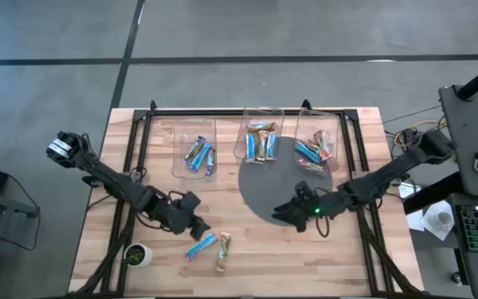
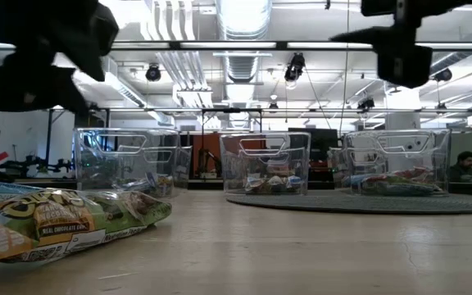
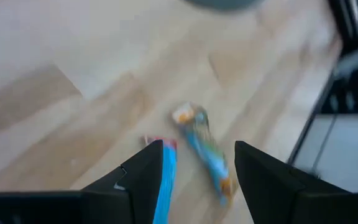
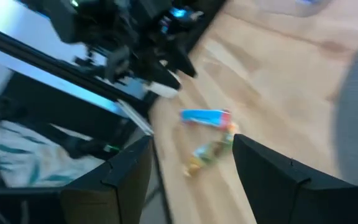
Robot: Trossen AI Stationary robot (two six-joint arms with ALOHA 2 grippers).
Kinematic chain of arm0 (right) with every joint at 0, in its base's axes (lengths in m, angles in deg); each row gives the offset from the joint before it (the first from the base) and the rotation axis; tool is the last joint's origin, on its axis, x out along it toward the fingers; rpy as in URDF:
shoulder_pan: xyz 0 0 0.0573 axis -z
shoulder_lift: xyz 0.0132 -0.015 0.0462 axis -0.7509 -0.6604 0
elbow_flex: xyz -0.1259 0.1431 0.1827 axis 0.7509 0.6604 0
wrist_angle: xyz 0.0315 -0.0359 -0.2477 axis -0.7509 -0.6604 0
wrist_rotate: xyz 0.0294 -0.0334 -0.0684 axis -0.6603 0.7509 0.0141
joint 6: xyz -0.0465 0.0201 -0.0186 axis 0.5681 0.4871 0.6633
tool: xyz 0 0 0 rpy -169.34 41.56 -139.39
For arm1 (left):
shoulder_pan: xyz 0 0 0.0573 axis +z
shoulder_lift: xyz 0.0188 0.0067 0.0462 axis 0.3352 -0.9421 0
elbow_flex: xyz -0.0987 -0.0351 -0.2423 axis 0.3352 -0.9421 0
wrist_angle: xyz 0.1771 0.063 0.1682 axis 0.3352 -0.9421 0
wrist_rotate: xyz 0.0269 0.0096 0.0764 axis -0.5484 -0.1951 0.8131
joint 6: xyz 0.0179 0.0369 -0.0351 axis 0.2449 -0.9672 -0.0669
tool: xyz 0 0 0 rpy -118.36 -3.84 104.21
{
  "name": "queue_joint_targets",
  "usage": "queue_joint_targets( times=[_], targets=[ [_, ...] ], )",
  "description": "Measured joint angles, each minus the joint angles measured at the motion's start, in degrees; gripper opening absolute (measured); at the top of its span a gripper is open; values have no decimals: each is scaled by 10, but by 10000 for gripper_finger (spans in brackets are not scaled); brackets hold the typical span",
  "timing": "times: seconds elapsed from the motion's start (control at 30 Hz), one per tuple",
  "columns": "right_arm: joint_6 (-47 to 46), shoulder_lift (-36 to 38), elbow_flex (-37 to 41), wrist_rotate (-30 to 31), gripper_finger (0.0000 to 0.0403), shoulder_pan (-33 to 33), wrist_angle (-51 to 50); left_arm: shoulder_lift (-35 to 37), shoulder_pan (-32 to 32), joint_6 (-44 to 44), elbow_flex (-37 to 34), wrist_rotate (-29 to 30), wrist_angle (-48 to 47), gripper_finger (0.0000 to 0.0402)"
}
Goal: Pick and place Granola Bars by type
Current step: Put the yellow granola bar into the middle transparent bin
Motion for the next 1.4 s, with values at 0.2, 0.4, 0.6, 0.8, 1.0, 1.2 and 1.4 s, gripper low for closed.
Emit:
queue_joint_targets(
  times=[0.2,0.4,0.6,0.8,1.0,1.2,1.4],
  targets=[
    [-60,-106,-38,0,214,3,60,0,-35,-37,-21,-6,0,181],
    [-108,-204,-128,-31,214,8,47,0,-45,-30,-55,-22,1,181],
    [-174,-258,-245,-56,214,22,-152,0,-62,-29,-80,-37,10,181],
    [-216,-326,-384,-70,214,22,-336,1,-86,-55,-81,-33,10,181],
    [-197,-430,-499,-157,210,40,-358,1,-113,-38,-87,-5,11,181],
    [-204,-533,-605,-211,189,52,-375,1,-135,-8,-89,33,11,181],
    [-181,-592,-703,-253,190,50,-498,1,-170,23,-89,78,10,181]
  ],
)
